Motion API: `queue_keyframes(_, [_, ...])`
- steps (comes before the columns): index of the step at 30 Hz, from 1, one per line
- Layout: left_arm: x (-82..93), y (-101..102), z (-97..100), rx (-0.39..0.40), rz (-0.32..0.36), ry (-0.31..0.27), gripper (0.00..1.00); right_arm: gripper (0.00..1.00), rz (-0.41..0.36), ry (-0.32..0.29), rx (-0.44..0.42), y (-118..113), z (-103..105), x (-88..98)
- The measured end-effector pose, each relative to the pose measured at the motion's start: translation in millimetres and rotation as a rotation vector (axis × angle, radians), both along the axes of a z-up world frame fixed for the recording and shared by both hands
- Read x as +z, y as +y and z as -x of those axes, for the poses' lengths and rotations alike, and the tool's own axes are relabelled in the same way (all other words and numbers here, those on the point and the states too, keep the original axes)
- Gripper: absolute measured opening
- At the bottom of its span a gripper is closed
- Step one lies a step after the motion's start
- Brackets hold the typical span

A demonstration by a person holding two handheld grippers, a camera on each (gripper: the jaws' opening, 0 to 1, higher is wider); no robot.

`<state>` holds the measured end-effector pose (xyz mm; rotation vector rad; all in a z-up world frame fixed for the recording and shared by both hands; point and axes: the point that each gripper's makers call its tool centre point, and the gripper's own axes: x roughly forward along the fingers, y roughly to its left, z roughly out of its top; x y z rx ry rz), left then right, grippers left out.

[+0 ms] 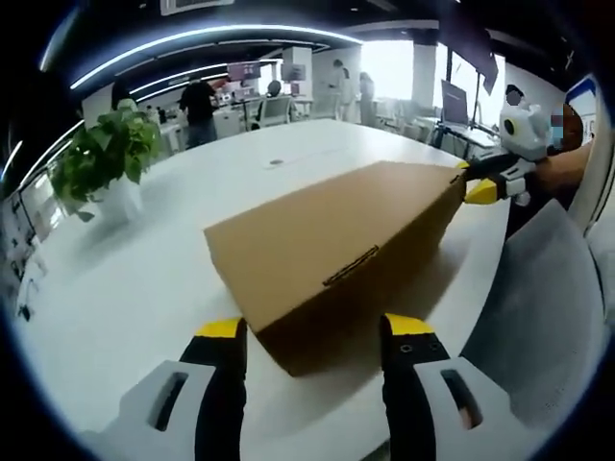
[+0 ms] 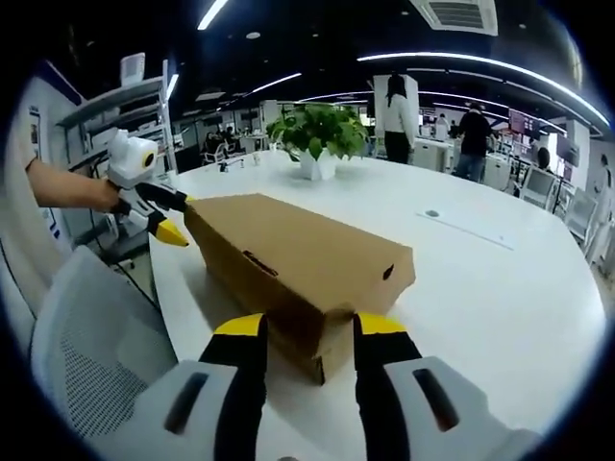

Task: Operate the shoe box by opening the lid, removing the specified soft item, and placing it in the target area until the item is outside and the box remains undamaged.

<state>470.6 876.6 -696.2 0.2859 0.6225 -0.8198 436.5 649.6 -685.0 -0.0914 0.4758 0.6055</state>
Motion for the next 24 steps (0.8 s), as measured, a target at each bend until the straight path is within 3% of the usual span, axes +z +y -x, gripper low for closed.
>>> queue_keyframes(13, [34.1,-1,-8.9,0.010,0.028,-0.045,0.57,0.34,0.002,-0.056,0.000,-1,-10,34.8])
queue_keyframes(24, [53.0,4,-27.8,0.044,0.012,-0.079,0.43,0.35,0.000,-0.058,-0.002,-2,-22,54.8])
